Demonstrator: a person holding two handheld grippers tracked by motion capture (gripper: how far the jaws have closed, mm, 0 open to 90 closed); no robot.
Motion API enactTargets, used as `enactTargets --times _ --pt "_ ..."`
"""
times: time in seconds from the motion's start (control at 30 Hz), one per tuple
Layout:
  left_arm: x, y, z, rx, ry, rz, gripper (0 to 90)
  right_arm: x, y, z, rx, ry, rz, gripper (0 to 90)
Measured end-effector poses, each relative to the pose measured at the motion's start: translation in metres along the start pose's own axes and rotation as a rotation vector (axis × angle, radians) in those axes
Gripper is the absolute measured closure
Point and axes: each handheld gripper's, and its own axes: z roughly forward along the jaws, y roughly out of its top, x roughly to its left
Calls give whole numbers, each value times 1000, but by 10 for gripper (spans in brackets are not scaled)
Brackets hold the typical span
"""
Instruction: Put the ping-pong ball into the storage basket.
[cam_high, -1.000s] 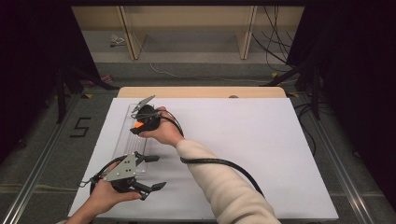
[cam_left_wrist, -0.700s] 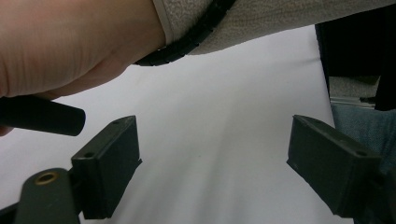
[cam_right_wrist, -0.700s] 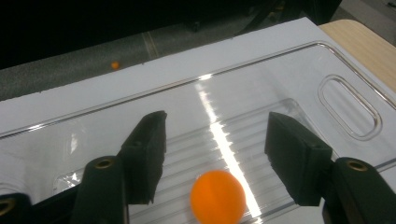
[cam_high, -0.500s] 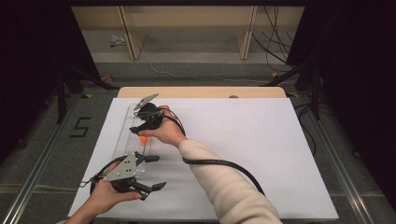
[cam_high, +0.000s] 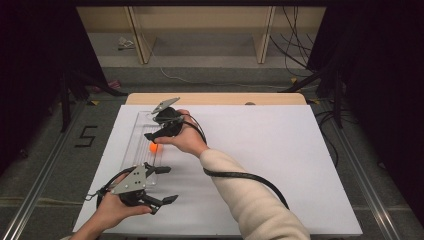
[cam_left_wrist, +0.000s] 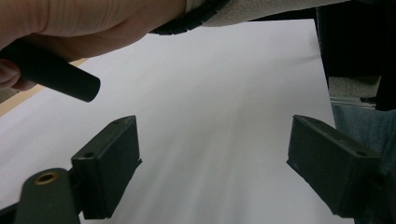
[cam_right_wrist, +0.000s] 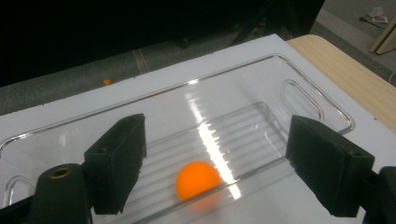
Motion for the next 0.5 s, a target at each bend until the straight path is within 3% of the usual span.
enactTargets --times 0.5 --pt "0 0 0 2 3 -1 163 -10 -16 -21 0 -22 18 166"
